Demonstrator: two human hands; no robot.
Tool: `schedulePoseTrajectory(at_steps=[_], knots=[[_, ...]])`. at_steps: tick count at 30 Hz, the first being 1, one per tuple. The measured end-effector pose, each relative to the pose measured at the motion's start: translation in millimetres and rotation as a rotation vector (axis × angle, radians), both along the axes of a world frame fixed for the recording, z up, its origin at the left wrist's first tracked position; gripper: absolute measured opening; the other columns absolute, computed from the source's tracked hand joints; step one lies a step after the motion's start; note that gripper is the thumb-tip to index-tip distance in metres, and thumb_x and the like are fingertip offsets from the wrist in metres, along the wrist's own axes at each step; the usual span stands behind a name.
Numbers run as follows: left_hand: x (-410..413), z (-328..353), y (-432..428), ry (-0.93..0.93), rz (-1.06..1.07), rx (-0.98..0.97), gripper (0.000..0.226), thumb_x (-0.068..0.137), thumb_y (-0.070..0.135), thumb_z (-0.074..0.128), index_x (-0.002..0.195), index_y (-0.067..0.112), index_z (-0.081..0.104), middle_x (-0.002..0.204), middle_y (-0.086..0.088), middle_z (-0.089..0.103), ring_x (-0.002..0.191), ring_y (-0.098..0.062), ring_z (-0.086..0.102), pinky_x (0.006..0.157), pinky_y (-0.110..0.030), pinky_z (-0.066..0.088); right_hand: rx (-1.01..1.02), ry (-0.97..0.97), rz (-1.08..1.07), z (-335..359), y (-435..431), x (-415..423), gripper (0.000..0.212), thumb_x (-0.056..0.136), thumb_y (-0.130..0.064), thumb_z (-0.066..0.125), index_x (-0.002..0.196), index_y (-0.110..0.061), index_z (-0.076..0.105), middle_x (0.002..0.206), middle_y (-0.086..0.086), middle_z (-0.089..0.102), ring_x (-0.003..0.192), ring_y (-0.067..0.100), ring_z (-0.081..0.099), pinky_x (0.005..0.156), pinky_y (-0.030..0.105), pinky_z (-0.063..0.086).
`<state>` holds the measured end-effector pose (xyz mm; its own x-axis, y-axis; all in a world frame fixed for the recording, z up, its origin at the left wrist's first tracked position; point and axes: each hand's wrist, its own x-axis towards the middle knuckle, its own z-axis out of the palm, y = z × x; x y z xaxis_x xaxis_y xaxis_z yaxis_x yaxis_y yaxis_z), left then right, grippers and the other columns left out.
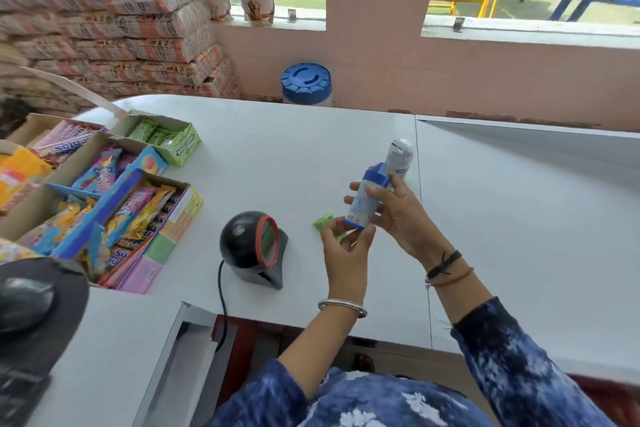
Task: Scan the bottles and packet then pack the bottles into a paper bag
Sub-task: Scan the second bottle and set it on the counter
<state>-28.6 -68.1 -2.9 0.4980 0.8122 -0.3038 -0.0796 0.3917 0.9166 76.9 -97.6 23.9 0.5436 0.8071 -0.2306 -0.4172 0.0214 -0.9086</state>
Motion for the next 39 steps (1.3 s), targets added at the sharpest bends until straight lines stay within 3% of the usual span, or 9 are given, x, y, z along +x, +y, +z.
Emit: schedulePoseTrajectory(at_steps=[6,14,17,19,21,26,30,35,39], knots=[[-40,-19,22,-0.364,0.268,-0.405,0.027,0.093,0.005,0.047,0.119,0.004,0.052,0.111,-0.005,0.061,0.098,-0.013,0.062,0.083,-0.016,0.055,-0.128,-0.409,0.145,-6,37,-48,0.028,0.084,-0.005,0.063,0.106,-0.019,0.052,0.115,0.014,0.064,0.108,0.027,0.063,0.092,0.041,0.054],[-51,-12,31,-0.402,0.4,-0.422,0.031,0.097,0.006,0.039,0.086,0.019,0.065,0.084,0.008,0.073,0.078,-0.002,0.07,0.08,-0.019,0.054,-0.184,-0.706,0.177,-4,59,-72,0.039,0.078,-0.015,0.072,0.113,-0.011,0.054,0.107,0.007,0.066,0.091,0.02,0.067,0.078,0.02,0.054],[-47,-18,34,-0.319,0.295,-0.444,0.024,0.096,0.006,0.041,0.09,0.013,0.063,0.092,0.0,0.07,0.088,-0.009,0.068,0.079,-0.018,0.055,-0.197,-0.76,0.143,-6,56,-63,0.038,0.078,-0.015,0.072,0.112,-0.009,0.054,0.103,0.004,0.065,0.089,0.017,0.065,0.077,0.012,0.052],[-42,-25,40,0.059,0.122,-0.242,0.015,0.094,0.005,0.044,0.102,0.006,0.057,0.107,-0.01,0.063,0.105,-0.023,0.062,0.081,-0.021,0.051,-0.232,-0.781,0.043,-11,47,-47,0.037,0.078,-0.013,0.072,0.11,-0.009,0.055,0.099,0.004,0.065,0.086,0.018,0.064,0.075,0.013,0.052],[-36,-39,46,0.457,-0.094,0.215,0.028,0.089,-0.001,0.043,0.116,0.003,0.05,0.12,-0.015,0.053,0.112,-0.028,0.054,0.084,-0.021,0.04,-0.298,-0.793,-0.092,-19,33,-27,0.036,0.077,-0.012,0.072,0.109,-0.009,0.054,0.096,0.005,0.063,0.084,0.021,0.062,0.076,0.019,0.053],[-13,-49,74,0.746,-0.466,0.87,0.061,0.082,-0.014,0.038,0.14,0.003,0.03,0.152,-0.013,0.025,0.14,-0.027,0.025,0.113,-0.027,0.026,-0.506,-0.822,-0.366,-47,-1,19,0.039,0.078,-0.009,0.071,0.109,-0.004,0.05,0.098,0.008,0.057,0.083,0.025,0.053,0.08,0.038,0.049],[1,-52,91,0.966,-0.835,1.027,0.073,0.086,-0.008,0.04,0.148,0.019,0.011,0.16,0.003,0.003,0.146,-0.024,0.007,0.11,-0.042,0.033,-0.542,-0.807,-0.397,-64,-12,33,0.041,0.078,-0.009,0.071,0.112,-0.005,0.048,0.099,0.008,0.056,0.084,0.025,0.051,0.083,0.041,0.051],[10,-54,94,1.144,-0.836,1.166,0.041,0.086,0.008,0.051,0.126,0.01,0.044,0.137,-0.01,0.04,0.124,-0.031,0.036,0.09,-0.039,0.044,-0.603,-1.048,-0.497,-75,-16,26,0.056,0.075,-0.023,0.075,0.118,-0.007,0.044,0.111,0.014,0.055,0.101,0.029,0.049,0.093,0.035,0.036],[6,-58,85,1.049,-0.837,1.038,0.032,0.09,0.022,0.054,0.117,0.006,0.05,0.121,-0.014,0.045,0.112,-0.032,0.042,0.09,-0.038,0.042,-0.495,-1.364,-0.376,-82,-19,-16,0.037,0.082,-0.024,0.069,0.11,-0.009,0.051,0.096,0.011,0.061,0.089,0.017,0.049,0.073,0.03,0.045]])
